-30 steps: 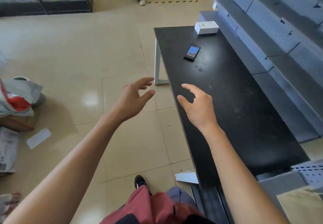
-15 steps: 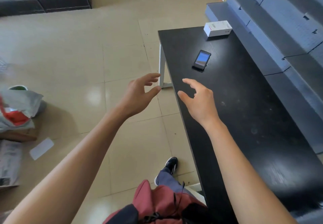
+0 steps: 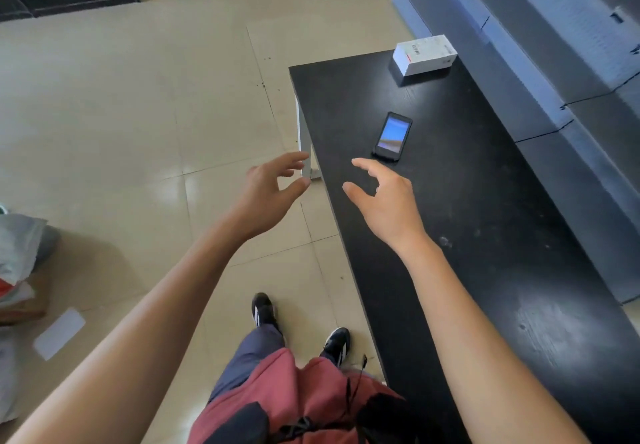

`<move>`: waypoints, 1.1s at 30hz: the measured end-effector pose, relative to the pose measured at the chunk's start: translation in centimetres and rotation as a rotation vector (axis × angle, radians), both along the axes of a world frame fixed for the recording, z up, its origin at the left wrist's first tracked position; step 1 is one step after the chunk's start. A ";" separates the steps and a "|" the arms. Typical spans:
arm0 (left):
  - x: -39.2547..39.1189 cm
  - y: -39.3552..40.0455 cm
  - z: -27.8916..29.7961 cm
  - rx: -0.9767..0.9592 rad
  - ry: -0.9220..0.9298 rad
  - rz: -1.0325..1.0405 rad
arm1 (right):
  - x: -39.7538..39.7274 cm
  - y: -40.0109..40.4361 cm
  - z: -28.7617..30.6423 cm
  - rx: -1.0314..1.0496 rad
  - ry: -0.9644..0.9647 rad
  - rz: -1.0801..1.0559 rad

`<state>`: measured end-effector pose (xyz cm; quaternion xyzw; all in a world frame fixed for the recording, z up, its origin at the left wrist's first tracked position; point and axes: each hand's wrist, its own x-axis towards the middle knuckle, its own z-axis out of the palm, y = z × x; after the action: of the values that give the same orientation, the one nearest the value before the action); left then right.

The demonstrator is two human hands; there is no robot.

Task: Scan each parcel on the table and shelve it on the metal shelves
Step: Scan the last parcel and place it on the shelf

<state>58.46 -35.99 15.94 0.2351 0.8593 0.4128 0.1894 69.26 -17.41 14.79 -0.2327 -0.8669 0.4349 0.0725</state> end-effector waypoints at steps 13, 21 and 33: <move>-17.4 5.3 -3.1 0.013 -0.062 -0.251 | -11.7 3.0 -1.2 -0.001 -0.072 -0.315; -22.7 10.7 -4.9 -0.027 -0.049 -0.467 | -14.9 5.7 -2.5 -0.018 -0.124 -0.472; -27.1 23.2 -6.6 -0.157 -0.089 -0.691 | -17.9 16.2 -7.0 -0.030 -0.280 -0.633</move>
<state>31.35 -12.77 9.38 0.4783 0.7492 0.2671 0.3724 51.37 -1.25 7.75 -0.5485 -0.7467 0.3674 0.0810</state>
